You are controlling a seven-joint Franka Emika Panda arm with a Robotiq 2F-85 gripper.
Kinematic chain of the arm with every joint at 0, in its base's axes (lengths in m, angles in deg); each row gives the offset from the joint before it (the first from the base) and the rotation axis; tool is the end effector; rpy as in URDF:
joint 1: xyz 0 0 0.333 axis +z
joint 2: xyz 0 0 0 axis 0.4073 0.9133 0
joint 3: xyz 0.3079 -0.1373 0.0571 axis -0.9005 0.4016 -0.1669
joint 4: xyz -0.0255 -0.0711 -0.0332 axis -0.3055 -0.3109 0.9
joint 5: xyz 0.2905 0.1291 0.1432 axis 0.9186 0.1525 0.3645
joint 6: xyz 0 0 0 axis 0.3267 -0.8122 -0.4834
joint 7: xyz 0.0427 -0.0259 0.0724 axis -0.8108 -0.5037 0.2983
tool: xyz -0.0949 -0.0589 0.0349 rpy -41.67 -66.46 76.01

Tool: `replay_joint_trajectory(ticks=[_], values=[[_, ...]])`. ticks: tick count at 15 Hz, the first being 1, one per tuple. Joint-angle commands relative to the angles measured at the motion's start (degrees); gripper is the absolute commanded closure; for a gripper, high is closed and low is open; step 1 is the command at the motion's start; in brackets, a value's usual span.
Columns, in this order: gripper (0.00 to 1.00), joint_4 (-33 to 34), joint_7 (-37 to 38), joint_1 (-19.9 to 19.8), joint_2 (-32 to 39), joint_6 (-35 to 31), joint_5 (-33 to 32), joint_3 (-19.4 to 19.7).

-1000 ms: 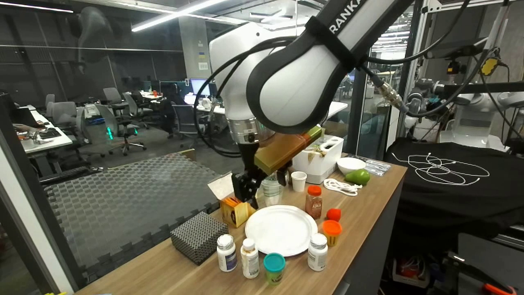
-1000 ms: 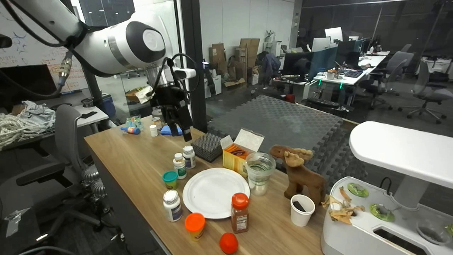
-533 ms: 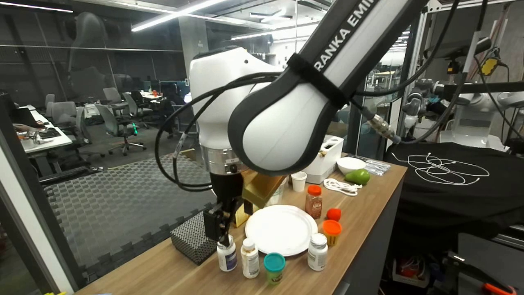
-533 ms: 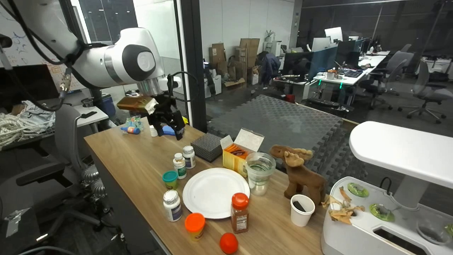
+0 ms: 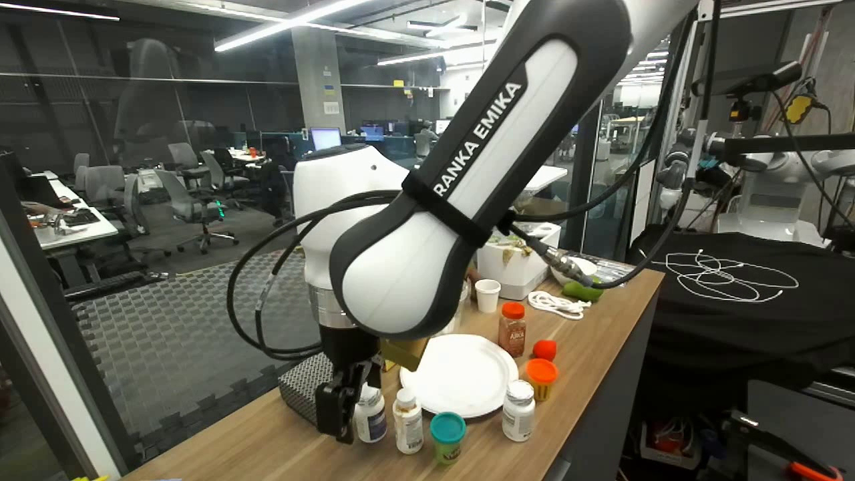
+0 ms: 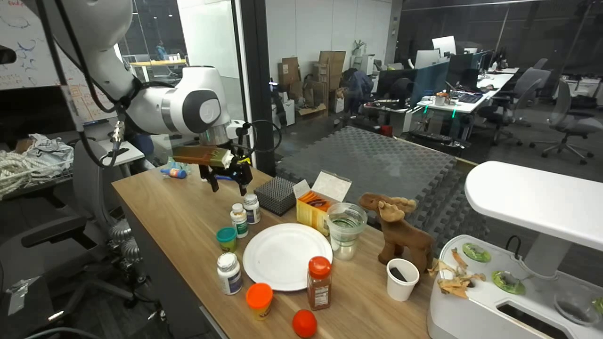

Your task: Put the left clear cup in the clear cup near the moose, then put the bottles and orange plushie surrounding the white plate on the white plate

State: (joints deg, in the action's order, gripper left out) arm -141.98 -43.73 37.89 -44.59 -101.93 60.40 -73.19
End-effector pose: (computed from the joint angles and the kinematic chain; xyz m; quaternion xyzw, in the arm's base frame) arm 0.5882 0.2218 0.2289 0.9703 0.2383 0.0357 0.0225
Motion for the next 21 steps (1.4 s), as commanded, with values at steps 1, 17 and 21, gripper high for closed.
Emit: replay_joint_trajectory(ticks=[1,17,21], values=[[0.00,5.66,-1.77,0.78,2.78,2.61,0.04,1.63],[0.00,12.44,-1.23,0.41,8.45,7.47,0.35,4.31],[0.32,13.41,-1.42,-0.38,9.01,8.06,1.38,3.96]])
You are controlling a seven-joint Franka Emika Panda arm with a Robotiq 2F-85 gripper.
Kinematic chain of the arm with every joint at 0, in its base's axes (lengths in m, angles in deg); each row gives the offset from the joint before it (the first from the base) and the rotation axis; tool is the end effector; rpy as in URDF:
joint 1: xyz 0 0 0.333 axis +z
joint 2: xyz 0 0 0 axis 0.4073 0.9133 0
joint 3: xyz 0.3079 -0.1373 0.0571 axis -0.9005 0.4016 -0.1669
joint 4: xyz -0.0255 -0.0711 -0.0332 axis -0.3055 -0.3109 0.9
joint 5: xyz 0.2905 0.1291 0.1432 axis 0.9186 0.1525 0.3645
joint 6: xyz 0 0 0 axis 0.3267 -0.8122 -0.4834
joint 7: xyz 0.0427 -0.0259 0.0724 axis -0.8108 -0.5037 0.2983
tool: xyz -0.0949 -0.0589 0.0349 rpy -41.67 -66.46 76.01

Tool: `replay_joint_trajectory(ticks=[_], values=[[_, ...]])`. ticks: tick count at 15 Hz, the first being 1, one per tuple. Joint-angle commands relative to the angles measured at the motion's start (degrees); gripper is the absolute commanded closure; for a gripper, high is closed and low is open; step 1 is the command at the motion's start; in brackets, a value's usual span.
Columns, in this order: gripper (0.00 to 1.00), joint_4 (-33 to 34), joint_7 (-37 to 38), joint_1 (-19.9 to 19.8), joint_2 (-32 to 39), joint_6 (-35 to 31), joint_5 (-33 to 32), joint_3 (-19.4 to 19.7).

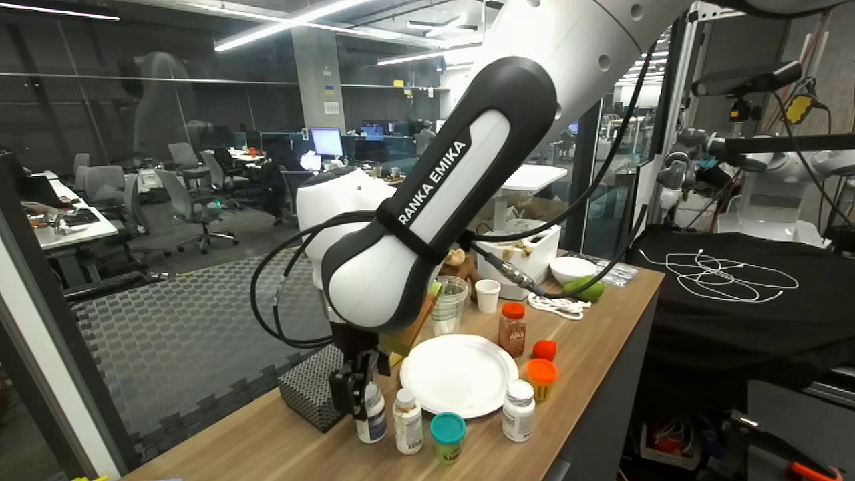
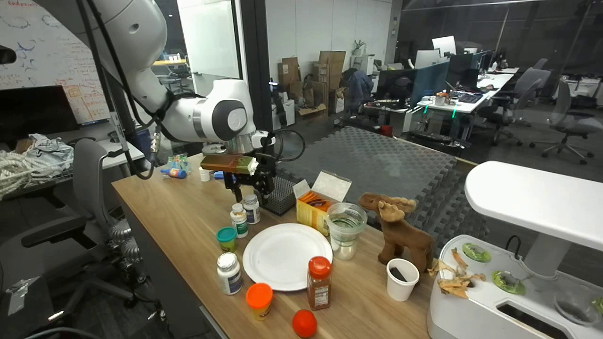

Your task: Put the left clear cup in the clear cup near the moose, then put the bottles and orange plushie surrounding the white plate on the white plate

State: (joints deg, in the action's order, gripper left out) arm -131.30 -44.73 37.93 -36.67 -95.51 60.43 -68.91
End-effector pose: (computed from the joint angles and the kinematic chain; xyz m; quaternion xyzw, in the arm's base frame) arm 0.6340 0.1860 0.1953 0.9760 0.2109 0.0040 0.0550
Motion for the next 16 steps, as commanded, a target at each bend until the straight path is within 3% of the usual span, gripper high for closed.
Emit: replay_joint_trajectory(ticks=[1,6,16], values=[[0.40,2.88,-0.50,-0.55,1.17,1.72,1.47,-0.37],[0.76,2.88,-1.33,-1.29,0.95,2.14,2.37,-1.00],[0.75,-0.89,0.85,-1.64,-5.30,2.11,1.92,0.44]])
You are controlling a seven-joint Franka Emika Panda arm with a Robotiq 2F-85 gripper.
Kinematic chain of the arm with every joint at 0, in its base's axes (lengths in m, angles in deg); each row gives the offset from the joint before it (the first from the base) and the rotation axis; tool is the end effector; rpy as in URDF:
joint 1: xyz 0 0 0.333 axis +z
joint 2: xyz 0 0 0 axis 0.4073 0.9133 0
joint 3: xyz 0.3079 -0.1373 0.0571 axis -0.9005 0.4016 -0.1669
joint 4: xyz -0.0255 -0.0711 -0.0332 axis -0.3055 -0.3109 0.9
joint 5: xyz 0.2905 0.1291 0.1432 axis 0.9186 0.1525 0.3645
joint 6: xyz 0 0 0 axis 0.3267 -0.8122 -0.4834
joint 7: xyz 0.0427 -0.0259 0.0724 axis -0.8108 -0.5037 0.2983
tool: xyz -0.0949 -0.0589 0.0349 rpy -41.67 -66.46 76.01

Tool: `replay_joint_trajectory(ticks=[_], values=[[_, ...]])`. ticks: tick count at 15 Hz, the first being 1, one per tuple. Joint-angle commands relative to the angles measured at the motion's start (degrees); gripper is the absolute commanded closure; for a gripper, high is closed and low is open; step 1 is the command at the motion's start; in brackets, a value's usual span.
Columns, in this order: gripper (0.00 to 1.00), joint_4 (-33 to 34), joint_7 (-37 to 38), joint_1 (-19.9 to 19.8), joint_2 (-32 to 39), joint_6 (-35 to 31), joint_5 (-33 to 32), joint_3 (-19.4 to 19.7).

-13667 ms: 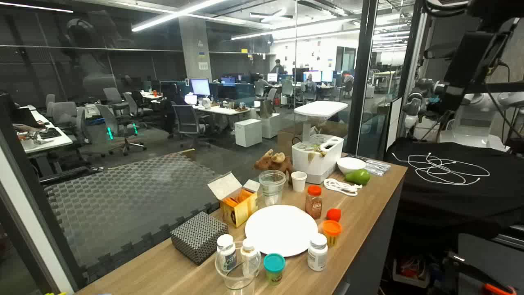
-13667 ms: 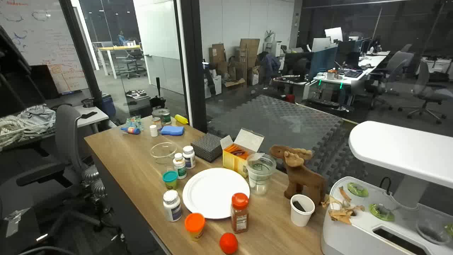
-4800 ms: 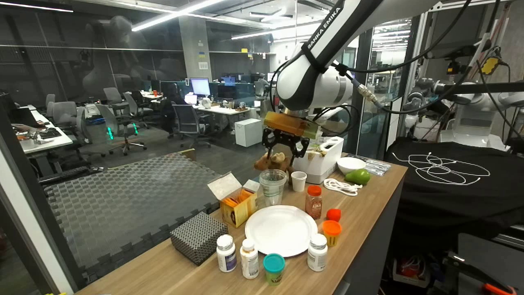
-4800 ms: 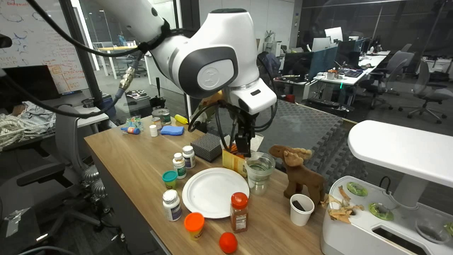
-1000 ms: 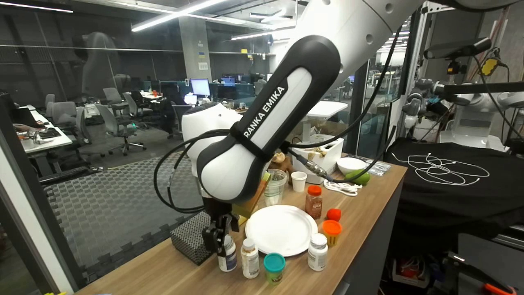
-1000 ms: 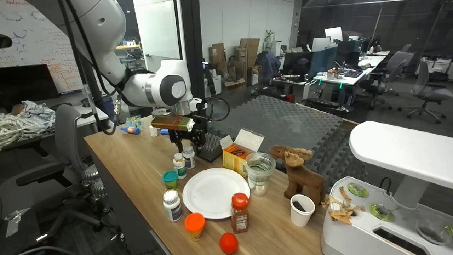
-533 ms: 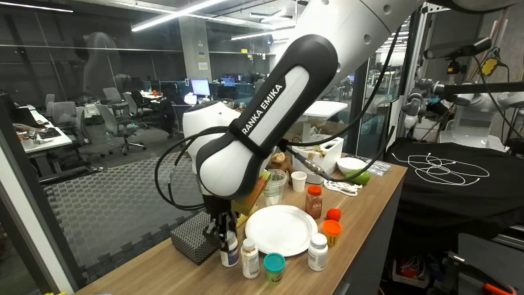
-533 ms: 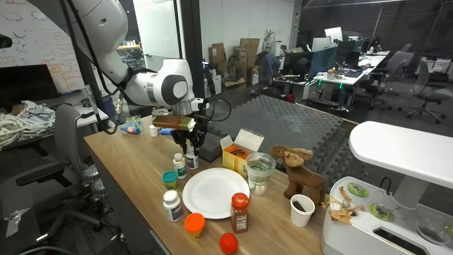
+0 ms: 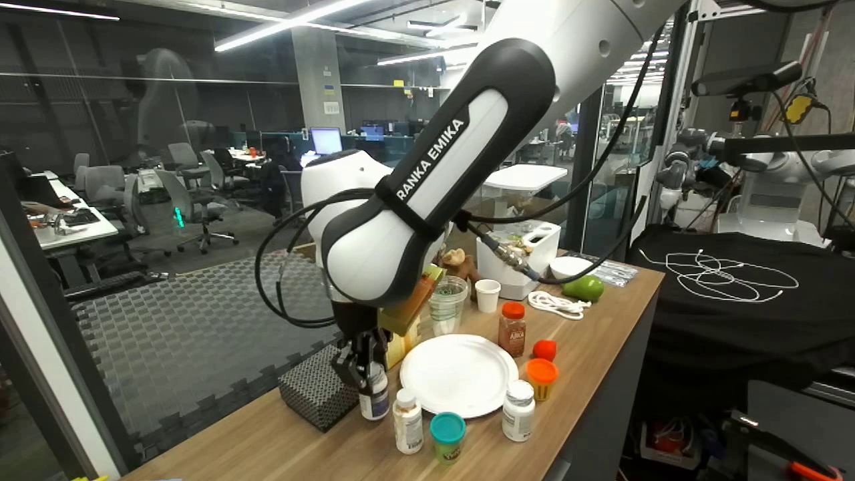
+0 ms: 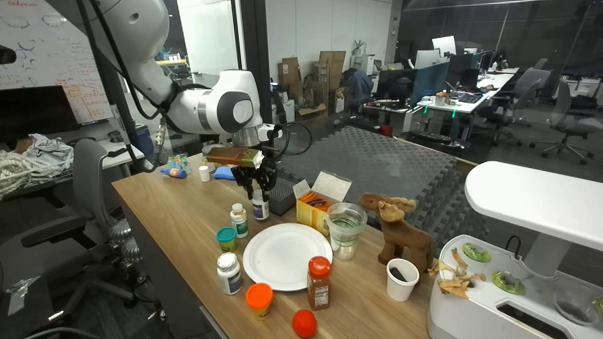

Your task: Put the left clear cup in the clear cup near the moose, then put the bottles and orange plushie surrounding the white plate on the white plate

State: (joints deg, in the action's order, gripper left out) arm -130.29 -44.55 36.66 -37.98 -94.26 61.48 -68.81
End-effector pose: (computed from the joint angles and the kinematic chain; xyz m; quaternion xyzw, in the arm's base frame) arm 0.6443 0.1717 0.2150 0.9805 0.1891 0.0121 0.0514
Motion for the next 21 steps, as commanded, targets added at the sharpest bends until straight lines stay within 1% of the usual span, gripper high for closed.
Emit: replay_joint_trajectory(ticks=[1,5,8,16,21], values=[[0.75,-2.09,0.86,-0.74,-4.74,1.40,1.17,0.51],[0.75,-2.78,5.16,-0.66,-6.10,2.79,-0.10,3.44],[0.75,-3.31,6.94,-1.15,-5.88,3.62,-0.04,4.75],[0.75,-4.44,11.87,-3.21,-3.85,1.68,0.65,7.03],[0.76,-3.75,13.20,-5.64,-2.70,0.87,2.58,7.00]])
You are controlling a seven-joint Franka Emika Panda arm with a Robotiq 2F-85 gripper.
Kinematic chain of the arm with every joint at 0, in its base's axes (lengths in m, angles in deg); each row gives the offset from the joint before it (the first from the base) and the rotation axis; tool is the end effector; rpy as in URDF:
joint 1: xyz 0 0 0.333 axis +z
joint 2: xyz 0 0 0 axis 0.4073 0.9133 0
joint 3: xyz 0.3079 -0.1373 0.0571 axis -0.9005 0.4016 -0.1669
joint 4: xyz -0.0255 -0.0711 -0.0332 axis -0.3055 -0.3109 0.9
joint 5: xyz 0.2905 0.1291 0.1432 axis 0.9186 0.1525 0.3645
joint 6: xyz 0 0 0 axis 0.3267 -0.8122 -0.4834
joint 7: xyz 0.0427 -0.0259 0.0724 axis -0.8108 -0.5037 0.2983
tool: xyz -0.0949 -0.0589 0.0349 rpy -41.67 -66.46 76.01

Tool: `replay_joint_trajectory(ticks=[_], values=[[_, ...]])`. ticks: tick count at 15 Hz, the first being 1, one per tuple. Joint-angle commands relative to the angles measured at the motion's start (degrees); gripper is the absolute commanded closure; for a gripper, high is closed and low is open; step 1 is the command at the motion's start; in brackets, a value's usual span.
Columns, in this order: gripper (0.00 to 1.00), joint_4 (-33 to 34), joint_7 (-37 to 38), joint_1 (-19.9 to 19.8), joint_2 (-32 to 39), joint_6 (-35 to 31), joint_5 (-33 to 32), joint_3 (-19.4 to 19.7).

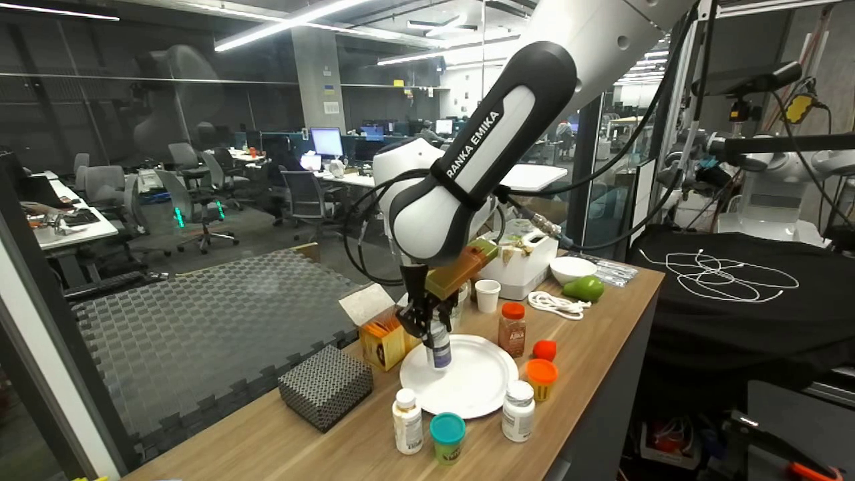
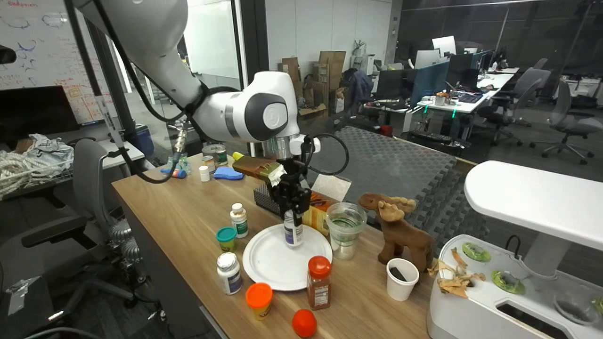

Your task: Put the left clear cup in the clear cup near the moose, then put the bottles and orange plushie surrounding the white plate on the white plate

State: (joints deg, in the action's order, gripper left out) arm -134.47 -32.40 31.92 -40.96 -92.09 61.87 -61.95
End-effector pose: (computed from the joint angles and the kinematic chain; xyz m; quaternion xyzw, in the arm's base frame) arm 0.6435 0.0460 0.2196 0.9956 -0.0057 -0.0123 0.0932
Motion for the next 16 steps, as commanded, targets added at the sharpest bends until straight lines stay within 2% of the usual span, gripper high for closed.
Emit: replay_joint_trajectory(ticks=[1,8,15,16], values=[[0.76,0.65,1.08,-1.57,0.40,-1.47,3.15,-0.18],[0.76,3.00,1.71,-3.89,2.63,-2.47,10.51,-0.71],[0.76,6.04,6.21,-3.58,4.96,-2.24,11.27,1.51],[0.26,6.27,6.62,-3.55,5.05,-2.19,11.20,1.71]])
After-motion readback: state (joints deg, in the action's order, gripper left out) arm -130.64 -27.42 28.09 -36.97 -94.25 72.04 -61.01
